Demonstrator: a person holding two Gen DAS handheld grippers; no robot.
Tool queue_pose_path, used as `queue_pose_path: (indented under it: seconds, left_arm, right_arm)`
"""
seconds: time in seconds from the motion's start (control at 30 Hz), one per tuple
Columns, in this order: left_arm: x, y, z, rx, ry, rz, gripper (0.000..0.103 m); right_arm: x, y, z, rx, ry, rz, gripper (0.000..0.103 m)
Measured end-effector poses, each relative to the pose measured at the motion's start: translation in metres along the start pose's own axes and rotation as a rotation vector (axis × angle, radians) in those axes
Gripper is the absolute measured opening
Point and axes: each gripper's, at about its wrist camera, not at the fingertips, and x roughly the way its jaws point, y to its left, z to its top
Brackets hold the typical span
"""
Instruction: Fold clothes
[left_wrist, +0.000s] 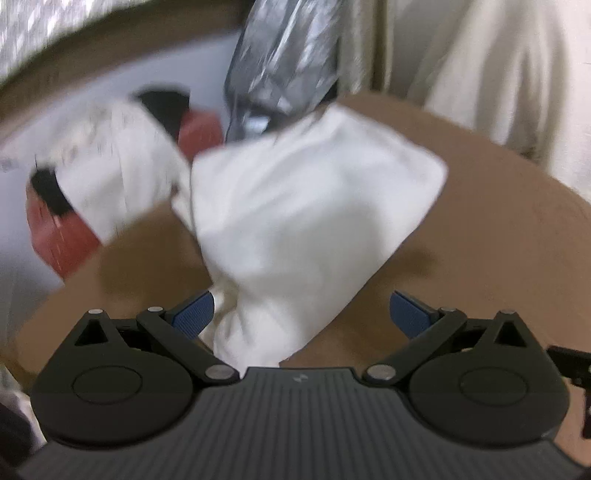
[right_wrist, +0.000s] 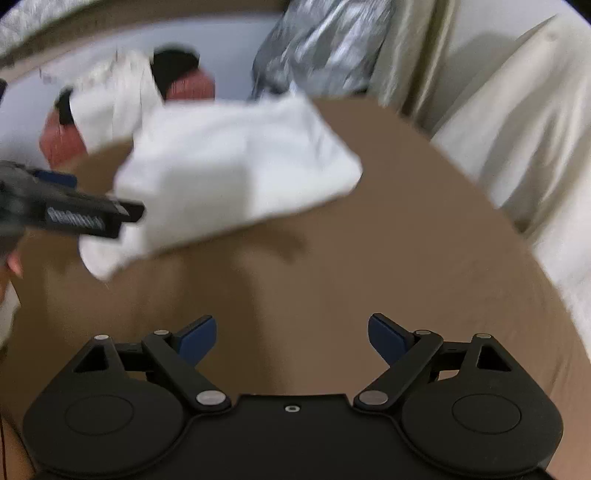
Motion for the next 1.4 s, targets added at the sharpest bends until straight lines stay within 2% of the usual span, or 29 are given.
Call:
queue_pose_path:
  seconds: [0.07,0.13,0.17,0.23,0.3,0.37,0.43,0.53,0.67,0.73,0.83,0.9,1.03,1.17,1.4]
  left_arm:
    - [-0.02,-0.007,-0.002,0.047,-0.018,0.02,0.103]
    - [-0.031,-0.013,-0.008,0.09,-0.007,0.056,0.103]
    - [-0.037,-0.015,-0.013,0.104,0.0,0.071,0.103]
    - [-0.048,-0.015,-0.024,0.096,0.011,0.064,0.103]
    - [-0.065,-0.014,-0.035,0.078,0.023,0.026,0.103]
    - [-0.087,-0.013,-0.044,0.062,-0.009,0.022,0.103]
    - [-0.112,-0.009,-0.052,0.04,-0.055,0.048,0.103]
    - [-0.137,-0.002,-0.065,-0.027,-0.077,0.082,0.103]
    - [-0.149,0.004,-0.092,-0.105,-0.074,0.085,0.103]
    - [-0.146,0.001,-0.106,-0.138,-0.048,0.071,0.103]
    - [-0.142,-0.01,-0.121,-0.111,-0.029,0.051,0.103]
    - [-0.14,-0.016,-0.129,-0.091,-0.033,0.064,0.103]
    - [-0.135,-0.022,-0.139,-0.075,-0.04,0.073,0.103]
    - [-0.13,-0.025,-0.144,-0.061,-0.041,0.048,0.103]
    - [-0.128,-0.027,-0.147,-0.032,-0.05,0.061,0.103]
  right_arm:
    - [-0.02,0.008,-0.003,0.062,-0.072,-0.002,0.092]
    - [-0.037,0.014,-0.011,0.161,-0.159,-0.016,0.093]
    - [-0.043,0.017,-0.015,0.192,-0.176,-0.036,0.093]
    - [-0.053,0.031,-0.023,0.156,-0.211,-0.1,0.093]
    - [-0.063,0.044,-0.032,0.118,-0.251,-0.156,0.093]
    - [-0.075,0.045,-0.039,0.139,-0.267,-0.159,0.093]
    - [-0.09,0.042,-0.046,0.199,-0.284,-0.144,0.093]
    - [-0.107,0.043,-0.06,0.259,-0.296,-0.153,0.093]
    - [-0.12,0.049,-0.081,0.292,-0.292,-0.143,0.093]
    - [-0.123,0.052,-0.089,0.289,-0.281,-0.144,0.093]
    - [-0.126,0.054,-0.097,0.289,-0.278,-0.114,0.093]
    - [-0.127,0.055,-0.102,0.285,-0.276,-0.098,0.093]
    - [-0.127,0.066,-0.109,0.244,-0.28,-0.123,0.093]
    - [-0.125,0.07,-0.115,0.244,-0.274,-0.134,0.093]
    - [-0.114,0.07,-0.122,0.254,-0.25,-0.137,0.093]
